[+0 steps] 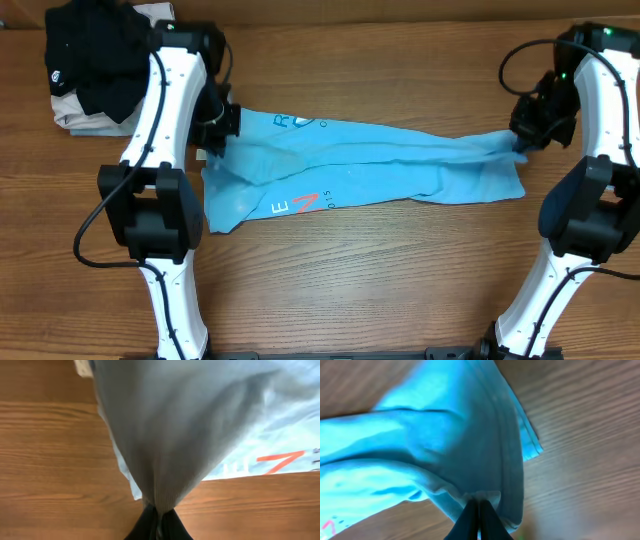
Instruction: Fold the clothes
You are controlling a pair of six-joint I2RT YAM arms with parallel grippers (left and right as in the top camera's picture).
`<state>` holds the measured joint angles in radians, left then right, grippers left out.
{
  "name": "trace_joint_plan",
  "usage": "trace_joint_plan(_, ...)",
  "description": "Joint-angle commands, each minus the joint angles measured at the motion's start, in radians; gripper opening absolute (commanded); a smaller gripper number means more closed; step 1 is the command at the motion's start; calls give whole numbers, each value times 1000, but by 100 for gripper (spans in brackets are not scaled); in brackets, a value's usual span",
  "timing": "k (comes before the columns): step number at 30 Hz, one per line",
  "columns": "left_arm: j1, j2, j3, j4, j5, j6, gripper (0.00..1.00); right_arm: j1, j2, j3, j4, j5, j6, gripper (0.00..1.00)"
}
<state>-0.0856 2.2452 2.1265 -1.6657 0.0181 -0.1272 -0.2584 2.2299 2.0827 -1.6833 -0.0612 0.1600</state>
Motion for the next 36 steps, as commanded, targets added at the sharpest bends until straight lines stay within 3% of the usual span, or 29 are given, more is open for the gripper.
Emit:
trace_joint_plan(1, 0, -27, -85, 29, -15, 15, 4, -27, -31, -107, 35, 39, 5, 4)
trace_joint_plan(7, 1, -27, -150, 68, -73, 19, 4, -119, -31, -269, 159, 41, 5, 4)
trace_joint_plan(10, 8, -27, -163, 93, -135, 18, 4, -173, -31, -278, 199, 30, 3, 4)
trace_joint_plan(21, 102, -27, -163, 153, -140, 19, 4, -191, -30, -280, 221, 14, -30, 9)
trace_joint_plan(24, 118, -27, -161, 145, -106, 69, 4, -191, -29, -282, 219, 14, -30, 10)
trace_joint_plan(27, 118, -27, -161, 112, -5, 153, 4, -191, -29, -283, 215, 14, -29, 19)
trace_joint_plan(28, 113, -27, -161, 103, 37, 158, 7, -191, -29, -283, 214, 11, -30, 22)
trace_joint_plan(30, 102, -27, -161, 100, 78, 158, 56, -187, -29, -284, 221, -9, -31, 34)
trace_joint_plan(31, 93, -27, -161, 102, 81, 158, 89, -186, -29, -286, 227, -12, -34, 38)
trace_joint_plan(32, 89, -27, -161, 105, 80, 158, 100, -183, -29, -289, 237, -13, -35, 43)
trace_joint_plan(36, 80, -27, -161, 132, 76, 158, 100, -166, -29, -322, 291, -32, -72, 62)
